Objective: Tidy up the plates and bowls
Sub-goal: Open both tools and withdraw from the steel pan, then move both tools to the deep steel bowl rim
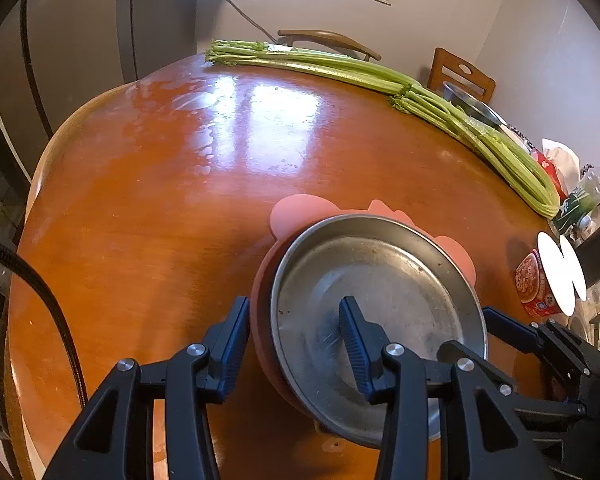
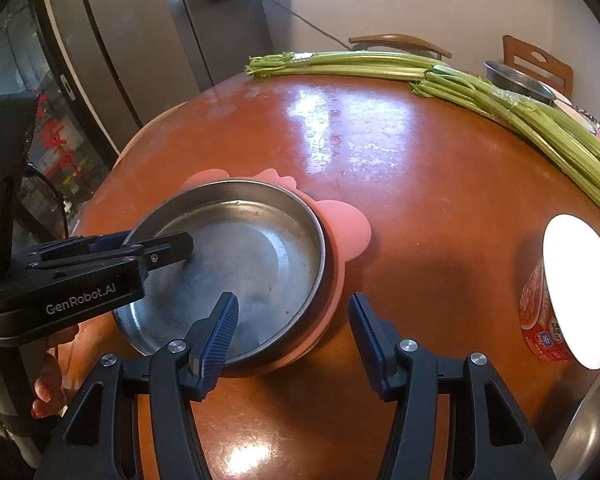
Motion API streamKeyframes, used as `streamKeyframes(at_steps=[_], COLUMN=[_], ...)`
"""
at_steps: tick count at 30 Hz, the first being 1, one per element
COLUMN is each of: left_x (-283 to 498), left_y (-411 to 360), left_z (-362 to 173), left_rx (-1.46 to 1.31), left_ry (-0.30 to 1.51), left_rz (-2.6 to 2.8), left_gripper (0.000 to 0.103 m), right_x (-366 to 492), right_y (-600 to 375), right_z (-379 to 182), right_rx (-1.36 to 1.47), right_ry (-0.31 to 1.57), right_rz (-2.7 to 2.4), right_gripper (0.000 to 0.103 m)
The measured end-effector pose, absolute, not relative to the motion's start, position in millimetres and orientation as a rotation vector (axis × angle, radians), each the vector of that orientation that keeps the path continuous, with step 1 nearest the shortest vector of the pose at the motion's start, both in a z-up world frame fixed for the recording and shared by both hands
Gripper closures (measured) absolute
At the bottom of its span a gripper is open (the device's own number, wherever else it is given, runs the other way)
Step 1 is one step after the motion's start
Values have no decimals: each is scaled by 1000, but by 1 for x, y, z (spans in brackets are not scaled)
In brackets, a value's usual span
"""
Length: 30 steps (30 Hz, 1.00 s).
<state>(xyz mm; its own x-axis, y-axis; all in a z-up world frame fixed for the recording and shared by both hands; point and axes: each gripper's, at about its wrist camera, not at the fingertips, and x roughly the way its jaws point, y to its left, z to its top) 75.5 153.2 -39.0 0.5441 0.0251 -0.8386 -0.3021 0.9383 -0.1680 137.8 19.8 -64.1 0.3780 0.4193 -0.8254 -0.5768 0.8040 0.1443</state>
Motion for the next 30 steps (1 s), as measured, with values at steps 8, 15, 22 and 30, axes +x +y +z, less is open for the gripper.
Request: streamKeyframes(at_steps=[8,15,22,30], left_x=[64,61,64,69], left_y=[156,137,107,64], left_z=[-20,-2,9,17], left_rx=[-271,-238,-203,-168], left_ry=[928,891,877,872], left_rz=[256,237,213,166], left_gripper=[58,58,58,58], right_x=[134,124,117,114], right_y=[11,-1,-21,-61], right_z=[-54,-36,-23,-12], right_rx=[-175,-180,-180,-141], right_ry=[955,896,844,812], right_rz=[632,623,622,592], right_gripper=[44,44,44,43])
